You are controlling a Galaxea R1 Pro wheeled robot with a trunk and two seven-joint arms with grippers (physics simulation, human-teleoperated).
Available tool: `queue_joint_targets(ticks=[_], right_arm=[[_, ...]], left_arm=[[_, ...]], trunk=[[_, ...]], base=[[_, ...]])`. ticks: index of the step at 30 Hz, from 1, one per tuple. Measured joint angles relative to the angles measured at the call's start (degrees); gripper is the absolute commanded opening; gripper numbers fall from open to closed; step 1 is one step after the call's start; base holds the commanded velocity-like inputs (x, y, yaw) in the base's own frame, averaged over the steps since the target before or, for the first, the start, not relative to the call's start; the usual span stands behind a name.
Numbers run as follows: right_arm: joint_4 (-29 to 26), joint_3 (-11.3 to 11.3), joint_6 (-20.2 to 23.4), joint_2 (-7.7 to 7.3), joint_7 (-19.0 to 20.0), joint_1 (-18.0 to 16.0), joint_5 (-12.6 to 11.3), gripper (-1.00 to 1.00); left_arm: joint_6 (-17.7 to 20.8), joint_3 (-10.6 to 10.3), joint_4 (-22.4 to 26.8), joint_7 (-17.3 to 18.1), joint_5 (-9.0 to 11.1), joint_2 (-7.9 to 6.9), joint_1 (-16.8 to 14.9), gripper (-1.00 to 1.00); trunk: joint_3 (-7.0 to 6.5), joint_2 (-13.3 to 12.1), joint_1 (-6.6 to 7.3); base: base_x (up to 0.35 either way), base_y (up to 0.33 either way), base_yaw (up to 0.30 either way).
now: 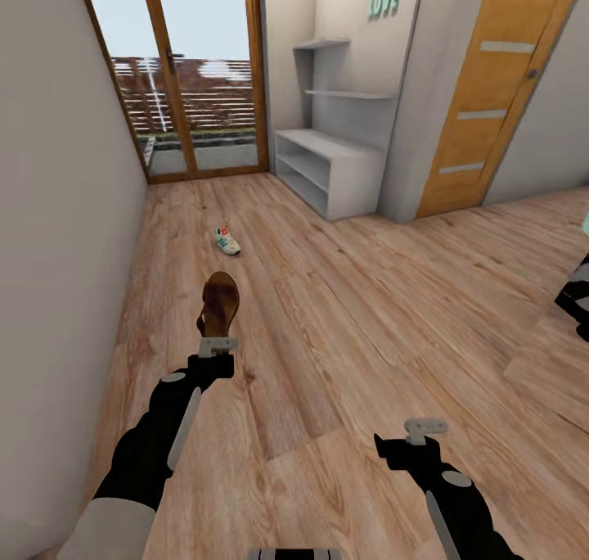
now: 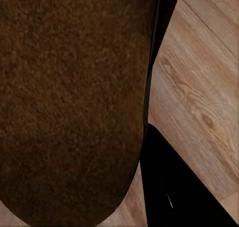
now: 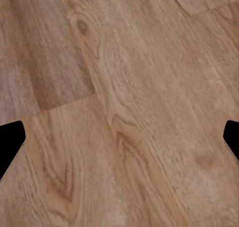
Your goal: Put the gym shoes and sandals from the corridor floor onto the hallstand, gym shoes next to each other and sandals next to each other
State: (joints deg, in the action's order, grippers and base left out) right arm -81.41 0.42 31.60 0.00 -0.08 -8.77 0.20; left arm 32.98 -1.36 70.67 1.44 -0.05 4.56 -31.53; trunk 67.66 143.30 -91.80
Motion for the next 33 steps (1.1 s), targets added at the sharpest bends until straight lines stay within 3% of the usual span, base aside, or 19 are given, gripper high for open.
queue_joint_targets(ticks=[33], right_arm=[[-0.1, 0.0, 0.0, 0.0, 0.0, 0.0, 0.0, 1.0]], left_arm=[[0.1, 0.0, -0.1, 0.0, 0.0, 0.0, 0.0, -1.0]], trunk=[[0.0, 0.0, 0.0]], base=[[0.344, 0.0, 0.0]])
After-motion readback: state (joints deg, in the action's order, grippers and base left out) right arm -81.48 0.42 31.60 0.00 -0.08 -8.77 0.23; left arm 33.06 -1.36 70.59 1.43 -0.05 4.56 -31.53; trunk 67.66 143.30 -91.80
